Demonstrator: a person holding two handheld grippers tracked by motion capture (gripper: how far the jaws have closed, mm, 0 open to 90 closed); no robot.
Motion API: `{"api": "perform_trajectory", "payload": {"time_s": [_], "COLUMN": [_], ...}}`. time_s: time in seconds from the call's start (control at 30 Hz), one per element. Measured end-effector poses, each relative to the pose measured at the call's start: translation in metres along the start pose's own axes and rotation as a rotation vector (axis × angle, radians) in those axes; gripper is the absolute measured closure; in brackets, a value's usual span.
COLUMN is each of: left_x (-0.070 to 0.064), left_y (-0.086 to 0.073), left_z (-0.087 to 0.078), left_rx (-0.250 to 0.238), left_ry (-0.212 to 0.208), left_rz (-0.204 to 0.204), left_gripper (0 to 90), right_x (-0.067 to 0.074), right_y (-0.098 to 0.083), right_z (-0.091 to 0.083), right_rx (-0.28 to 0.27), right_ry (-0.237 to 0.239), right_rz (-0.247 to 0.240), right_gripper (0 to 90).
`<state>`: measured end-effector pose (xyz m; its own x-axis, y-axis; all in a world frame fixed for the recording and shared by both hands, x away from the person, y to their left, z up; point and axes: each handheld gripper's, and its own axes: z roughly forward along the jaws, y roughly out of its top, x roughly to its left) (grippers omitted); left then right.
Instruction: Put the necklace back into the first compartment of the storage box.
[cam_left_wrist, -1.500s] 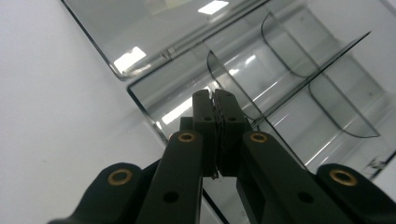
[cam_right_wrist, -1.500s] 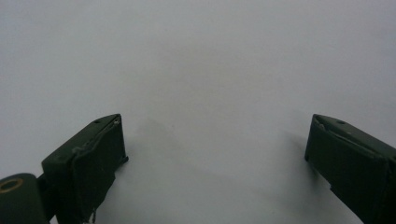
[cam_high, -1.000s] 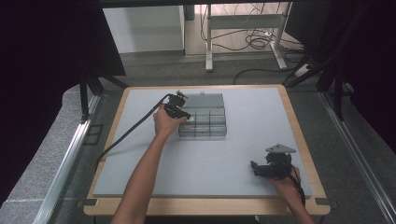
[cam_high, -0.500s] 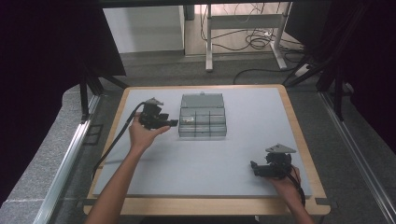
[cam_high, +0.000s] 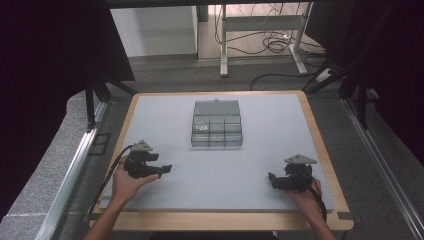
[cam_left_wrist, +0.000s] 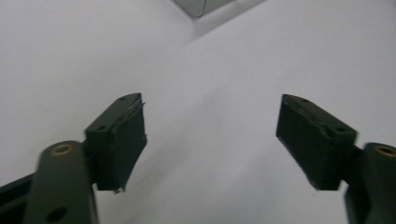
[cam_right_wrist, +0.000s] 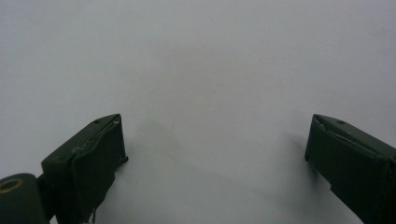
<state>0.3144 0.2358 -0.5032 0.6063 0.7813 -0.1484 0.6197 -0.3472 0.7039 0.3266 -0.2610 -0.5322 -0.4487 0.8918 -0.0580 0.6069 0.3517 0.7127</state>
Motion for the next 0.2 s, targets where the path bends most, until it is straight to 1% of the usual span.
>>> {"api": "perform_trajectory", "payload": {"time_s": [0.03,0.1,0.13,0.17,0.2], "left_x": [0.0003,0.0022,0.0024,0.0022,0.0013], "left_y": [-0.0004,0.001,0.0017,0.0023,0.0026], "left_z": [-0.0008,-0.0026,-0.0036,-0.0045,-0.0049], "left_rx": [-0.007,-0.024,-0.037,-0.043,-0.049], "left_ry": [-0.004,-0.039,-0.05,-0.055,-0.05], "left_rz": [-0.007,-0.029,-0.038,-0.039,-0.036], "left_gripper": [21.9,18.9,16.7,15.0,12.9], "right_x": [-0.0001,0.0,0.0,0.0,-0.0001], "right_y": [0.0,-0.0001,-0.0001,-0.0001,-0.0001], "right_z": [-0.0001,-0.0003,-0.0003,-0.0003,-0.0003], "right_rx": [0.0,0.001,0.001,0.001,0.001], "right_ry": [0.0,0.0,0.0,0.0,0.0], "right_rz": [-0.001,-0.002,-0.001,-0.001,-0.002], "right_gripper": [4.5,4.5,4.6,4.5,4.6]}}
